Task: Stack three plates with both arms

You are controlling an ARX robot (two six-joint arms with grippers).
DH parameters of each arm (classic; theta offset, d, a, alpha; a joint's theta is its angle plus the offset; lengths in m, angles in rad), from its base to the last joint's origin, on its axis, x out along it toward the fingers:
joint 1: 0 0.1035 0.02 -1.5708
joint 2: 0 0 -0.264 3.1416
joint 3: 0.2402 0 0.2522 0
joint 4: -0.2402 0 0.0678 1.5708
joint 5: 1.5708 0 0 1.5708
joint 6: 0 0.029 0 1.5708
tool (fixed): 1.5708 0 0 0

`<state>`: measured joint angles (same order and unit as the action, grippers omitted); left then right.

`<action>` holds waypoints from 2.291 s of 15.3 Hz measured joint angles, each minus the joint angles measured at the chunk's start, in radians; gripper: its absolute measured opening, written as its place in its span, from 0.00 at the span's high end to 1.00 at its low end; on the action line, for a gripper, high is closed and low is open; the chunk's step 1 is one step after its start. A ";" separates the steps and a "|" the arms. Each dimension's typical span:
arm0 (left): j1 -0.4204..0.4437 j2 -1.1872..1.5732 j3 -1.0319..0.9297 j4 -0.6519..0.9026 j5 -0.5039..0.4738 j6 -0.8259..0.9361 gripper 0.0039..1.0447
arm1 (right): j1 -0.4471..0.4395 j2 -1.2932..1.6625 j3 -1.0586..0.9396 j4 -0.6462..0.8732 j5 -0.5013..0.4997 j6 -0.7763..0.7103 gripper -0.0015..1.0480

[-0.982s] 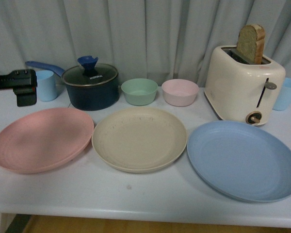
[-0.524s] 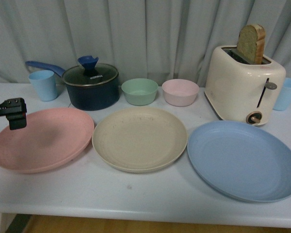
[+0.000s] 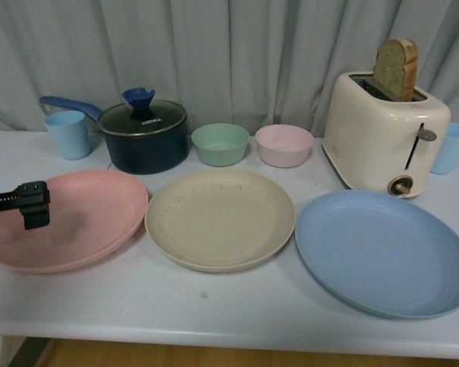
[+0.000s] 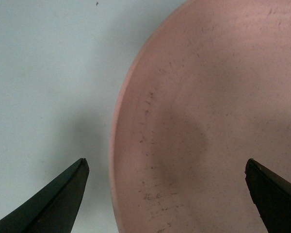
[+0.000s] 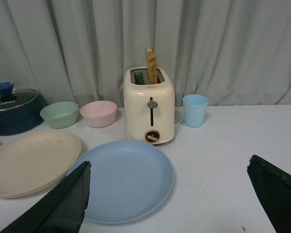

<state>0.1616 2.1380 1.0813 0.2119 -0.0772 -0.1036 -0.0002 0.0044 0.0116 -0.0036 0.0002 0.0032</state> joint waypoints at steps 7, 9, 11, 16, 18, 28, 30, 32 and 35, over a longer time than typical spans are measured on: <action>0.004 0.050 0.004 0.023 -0.035 0.009 0.76 | 0.000 0.000 0.000 0.000 0.000 0.000 0.06; 0.025 0.038 0.008 0.026 -0.046 0.018 0.92 | 0.000 0.000 0.000 0.000 0.000 0.000 0.06; 0.061 -0.024 -0.008 0.027 -0.057 0.058 0.97 | 0.000 0.000 0.000 0.000 0.000 0.000 0.06; 0.075 -0.301 -0.016 -0.110 -0.106 0.141 0.98 | 0.000 0.000 0.000 0.000 0.000 0.000 0.06; -0.055 -0.389 -0.011 -0.138 -0.073 0.119 0.98 | 0.000 0.000 0.000 0.000 0.000 0.000 0.06; -0.415 -0.262 0.094 -0.168 -0.099 -0.009 0.98 | 0.000 0.000 0.000 0.000 0.000 0.000 0.06; -0.441 -0.200 0.128 -0.167 -0.114 -0.055 0.98 | 0.000 0.000 0.000 0.000 0.000 0.000 0.06; -0.447 -0.186 0.134 -0.152 -0.122 -0.079 0.98 | 0.000 0.000 0.000 0.000 0.000 0.000 0.06; -0.425 -0.122 0.126 -0.121 -0.133 -0.111 0.98 | 0.000 0.000 0.000 0.000 0.000 0.000 0.06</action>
<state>-0.2638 2.0155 1.2076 0.0906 -0.2104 -0.2142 -0.0002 0.0044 0.0116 -0.0032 0.0002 0.0029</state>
